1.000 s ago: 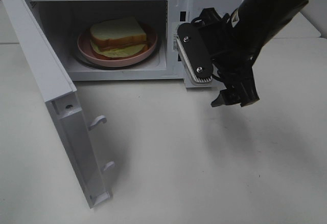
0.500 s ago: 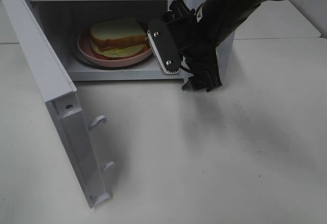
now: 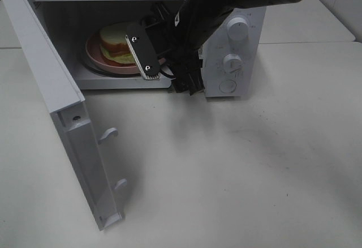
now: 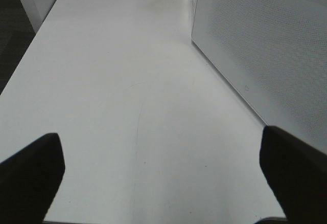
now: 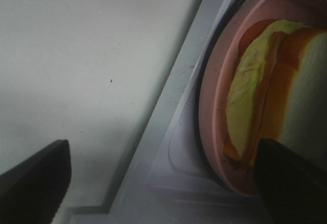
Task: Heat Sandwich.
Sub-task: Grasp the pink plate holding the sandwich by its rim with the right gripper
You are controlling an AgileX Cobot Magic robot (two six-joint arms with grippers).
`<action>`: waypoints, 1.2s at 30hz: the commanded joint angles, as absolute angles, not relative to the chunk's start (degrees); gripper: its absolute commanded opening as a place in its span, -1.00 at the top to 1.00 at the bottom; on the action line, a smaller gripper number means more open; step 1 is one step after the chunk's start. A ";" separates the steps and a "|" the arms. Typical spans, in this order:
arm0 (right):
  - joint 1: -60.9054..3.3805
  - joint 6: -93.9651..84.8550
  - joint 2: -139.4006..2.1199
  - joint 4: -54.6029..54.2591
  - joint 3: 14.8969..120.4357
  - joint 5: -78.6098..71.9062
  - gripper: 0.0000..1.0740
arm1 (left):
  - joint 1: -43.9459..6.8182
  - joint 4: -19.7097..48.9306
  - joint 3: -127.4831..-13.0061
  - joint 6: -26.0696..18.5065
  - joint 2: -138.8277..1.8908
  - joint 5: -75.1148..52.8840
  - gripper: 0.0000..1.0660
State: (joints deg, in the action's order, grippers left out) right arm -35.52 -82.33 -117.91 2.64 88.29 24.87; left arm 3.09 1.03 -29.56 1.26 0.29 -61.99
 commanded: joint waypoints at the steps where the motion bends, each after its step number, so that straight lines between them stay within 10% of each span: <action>1: -35.81 -82.45 -120.38 2.12 91.44 25.38 -0.63 | 3.21 1.15 -29.56 1.20 0.57 -61.48 -0.81; 36: -37.53 -76.09 -139.97 -2.12 116.37 28.88 -0.51 | 3.21 0.34 -29.56 1.20 0.57 -61.48 -0.81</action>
State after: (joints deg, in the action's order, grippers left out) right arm -37.47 -76.43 -139.40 -0.86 115.85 29.34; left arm 3.09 0.63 -29.56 1.26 0.29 -61.99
